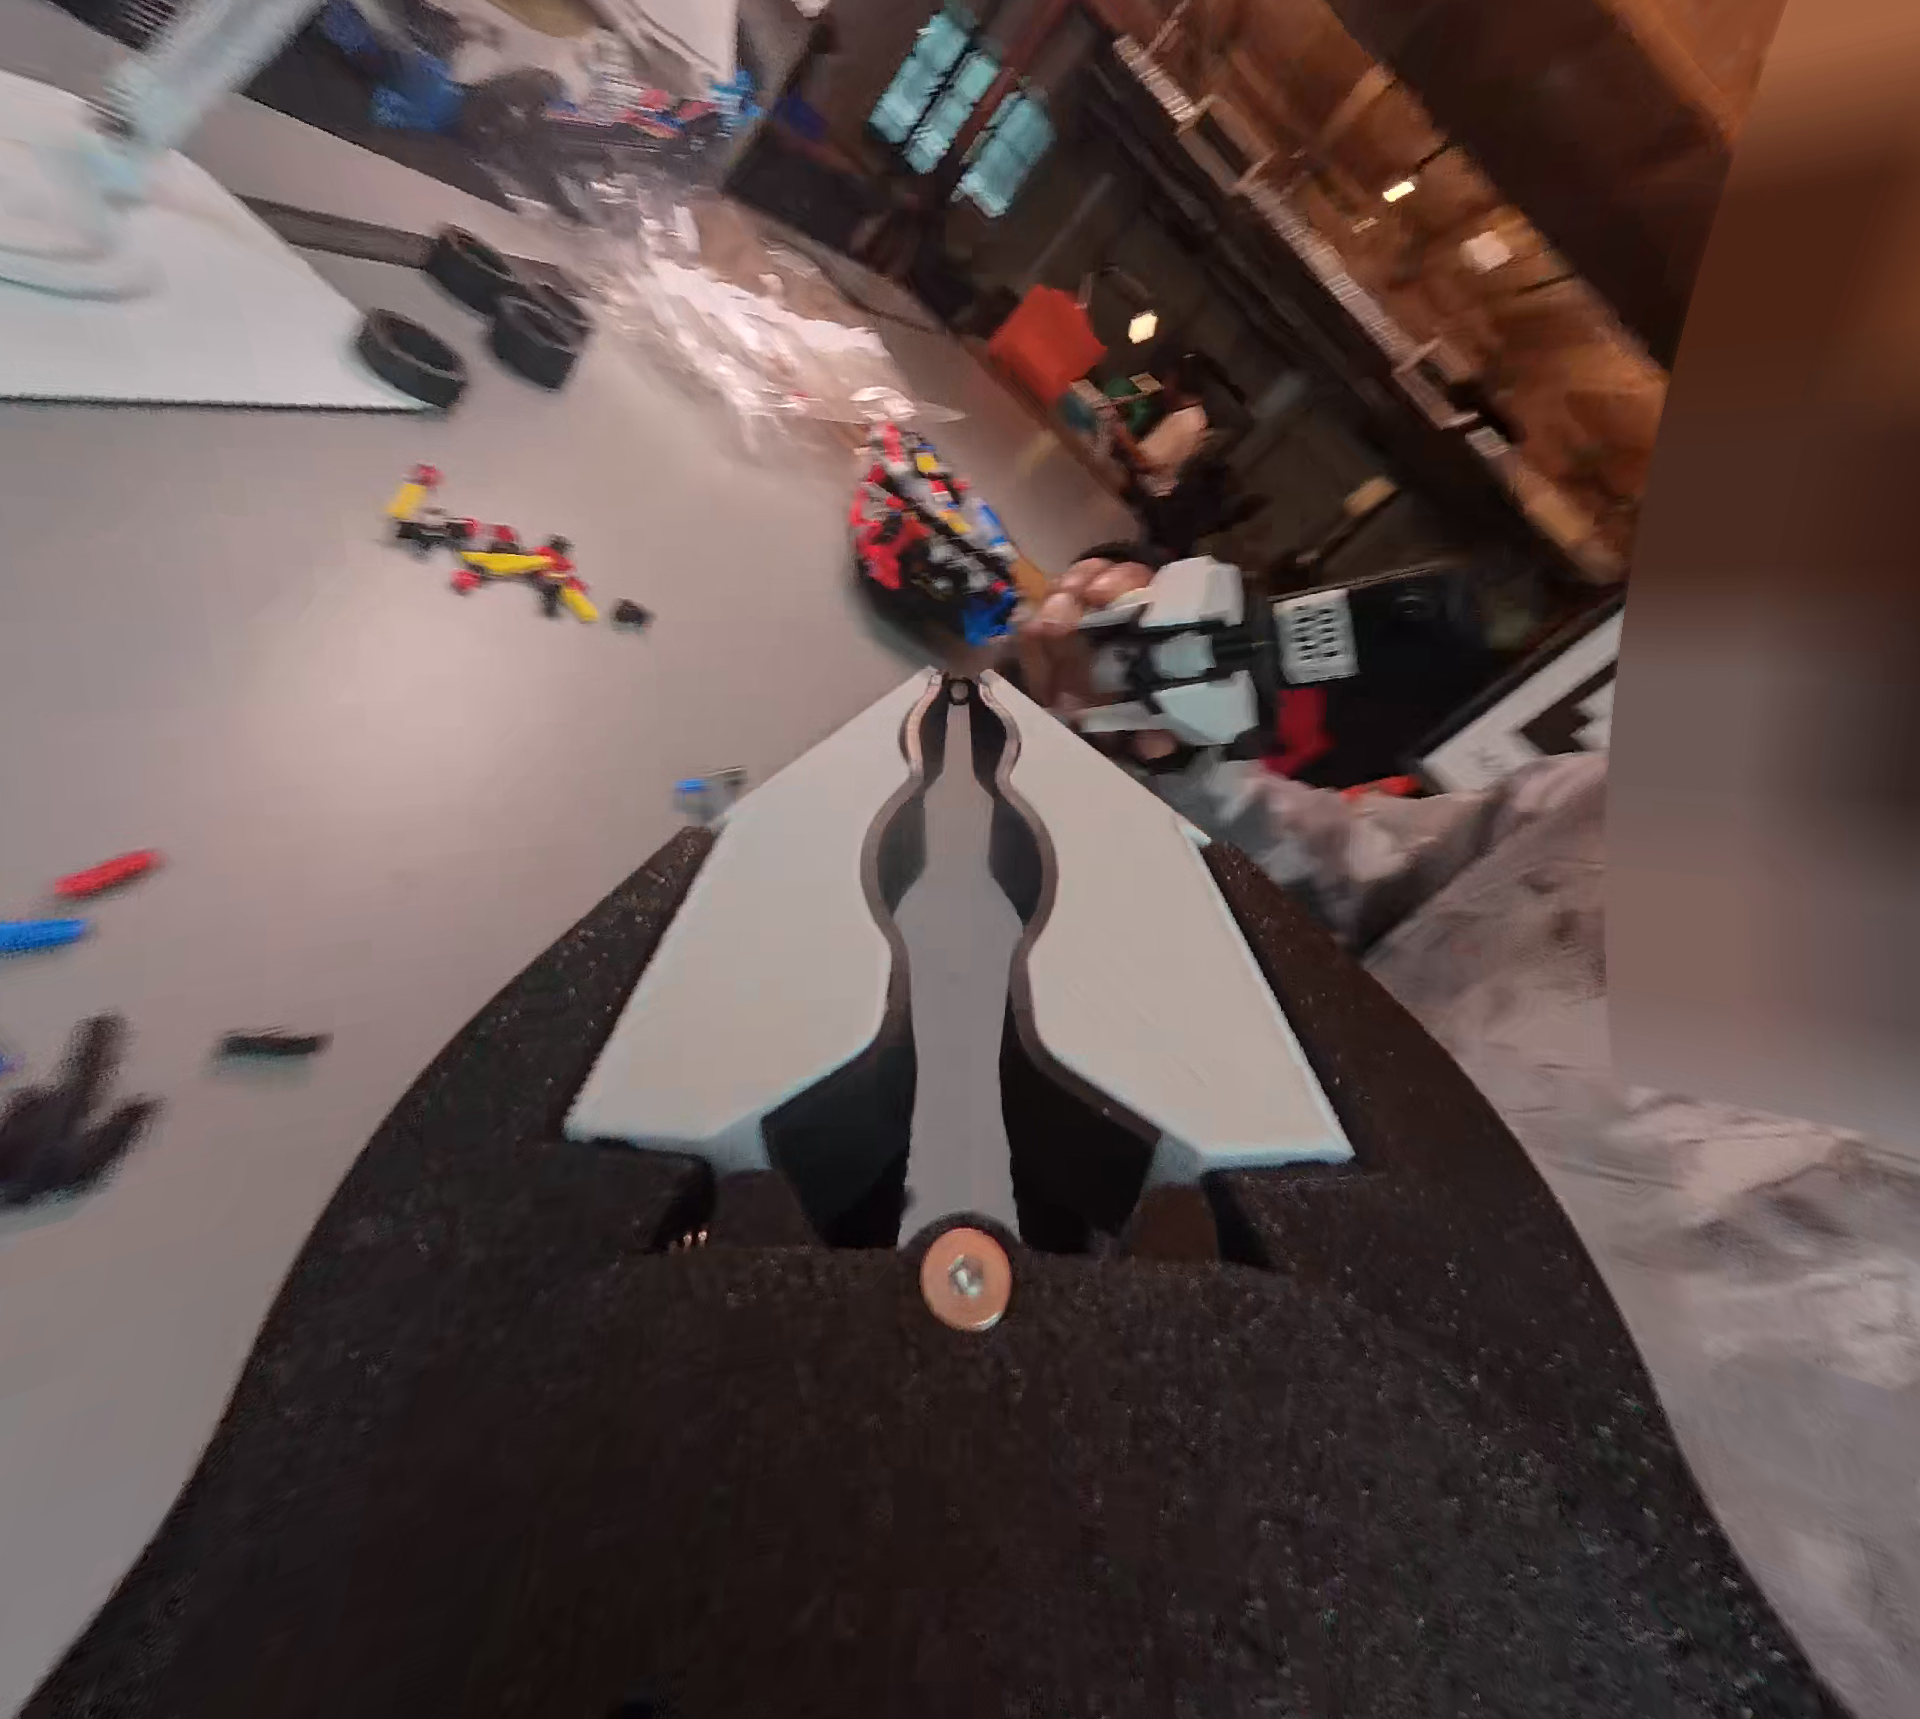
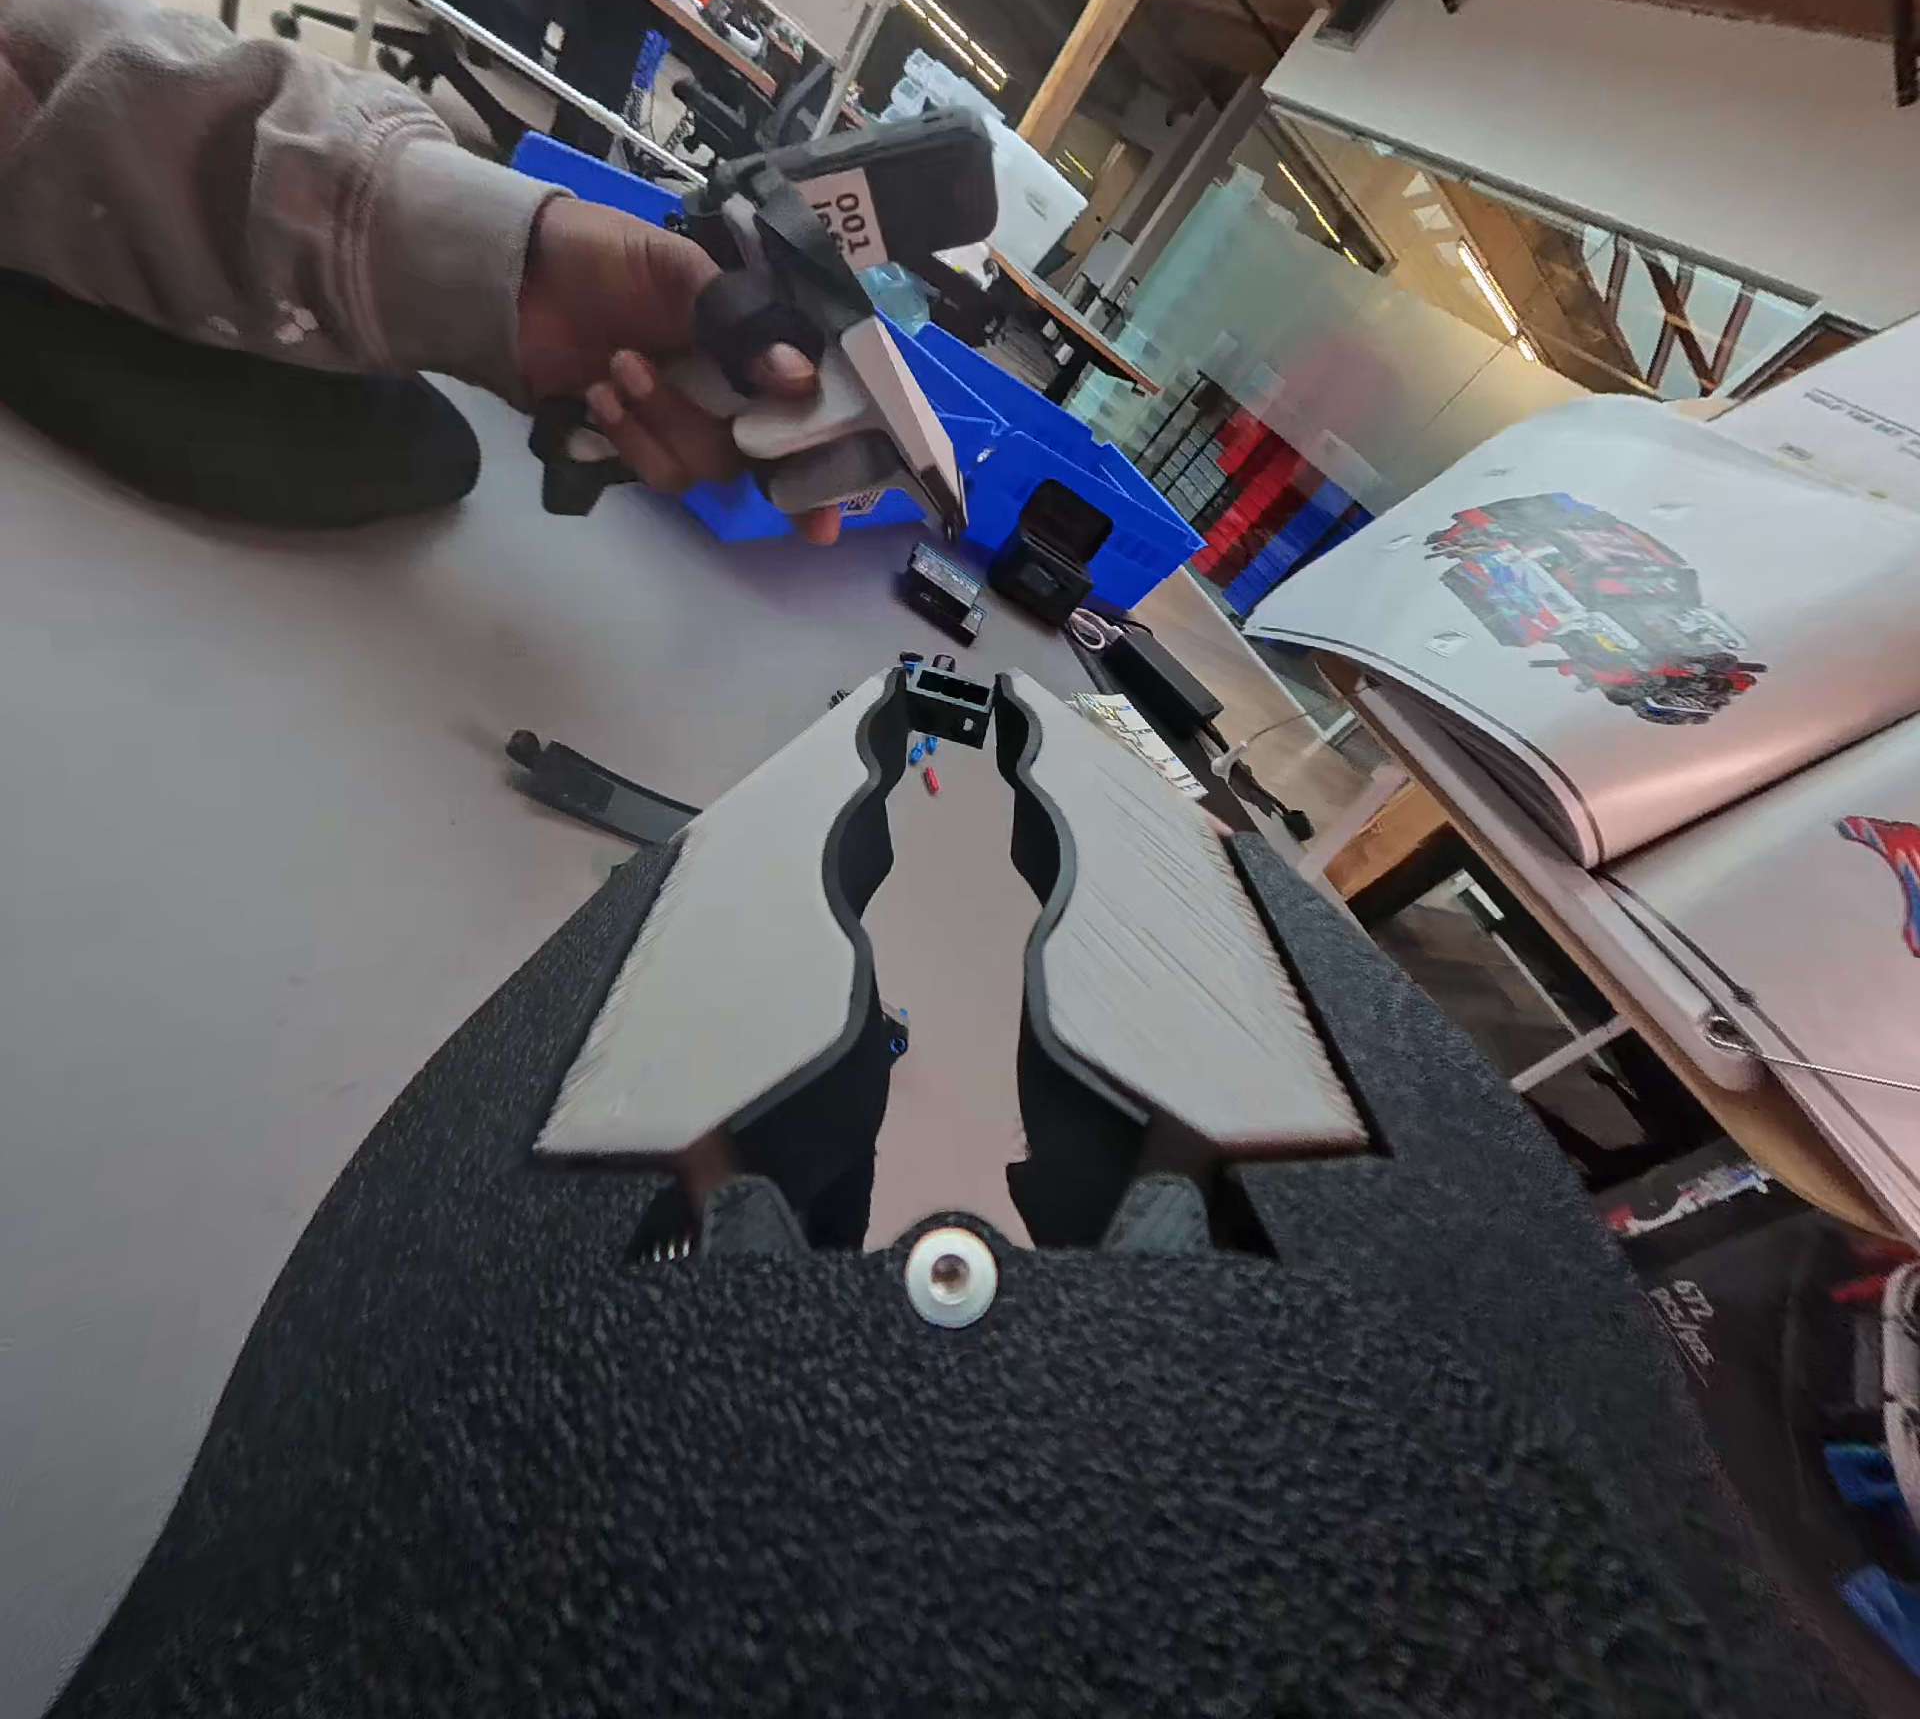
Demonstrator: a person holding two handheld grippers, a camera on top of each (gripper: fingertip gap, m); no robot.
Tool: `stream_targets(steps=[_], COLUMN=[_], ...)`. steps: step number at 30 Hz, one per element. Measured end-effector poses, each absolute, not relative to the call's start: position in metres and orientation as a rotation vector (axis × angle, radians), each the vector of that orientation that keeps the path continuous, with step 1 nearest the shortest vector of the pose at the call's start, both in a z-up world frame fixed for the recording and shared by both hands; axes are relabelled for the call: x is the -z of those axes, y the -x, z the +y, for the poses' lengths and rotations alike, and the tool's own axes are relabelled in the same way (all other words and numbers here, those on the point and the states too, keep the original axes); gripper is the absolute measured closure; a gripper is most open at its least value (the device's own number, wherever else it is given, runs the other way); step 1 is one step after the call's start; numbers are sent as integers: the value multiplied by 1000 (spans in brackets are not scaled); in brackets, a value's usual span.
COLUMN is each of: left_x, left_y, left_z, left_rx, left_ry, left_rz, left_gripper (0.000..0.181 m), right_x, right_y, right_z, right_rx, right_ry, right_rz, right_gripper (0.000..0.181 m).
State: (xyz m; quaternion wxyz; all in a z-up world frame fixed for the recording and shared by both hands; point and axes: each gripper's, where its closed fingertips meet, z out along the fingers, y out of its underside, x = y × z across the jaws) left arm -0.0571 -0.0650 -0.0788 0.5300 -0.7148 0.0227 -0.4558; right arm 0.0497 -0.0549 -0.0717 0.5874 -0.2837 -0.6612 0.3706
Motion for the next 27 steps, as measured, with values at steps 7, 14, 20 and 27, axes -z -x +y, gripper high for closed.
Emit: stream_targets(steps=[7,14,20,27], left_x=[176,210,158,169], left_y=[143,144,87,94], left_z=[-47,-44,-37,-35], left_rx=[42,95,538,532], left_ry=[2220,2326,2057,2086], left_rz=[90,36,60,-25], left_gripper=[178,164,150,153], right_x=[73,74,82,96], right_y=[-43,-46,-42,-36], right_z=[-62,-69,-69,-66], right_rx=[-986,-1057,-1049,-999], right_ry=[658,664,676,713], right_rz=[-1522,-1508,-1530,-1573], right_gripper=[165,164,164,164])
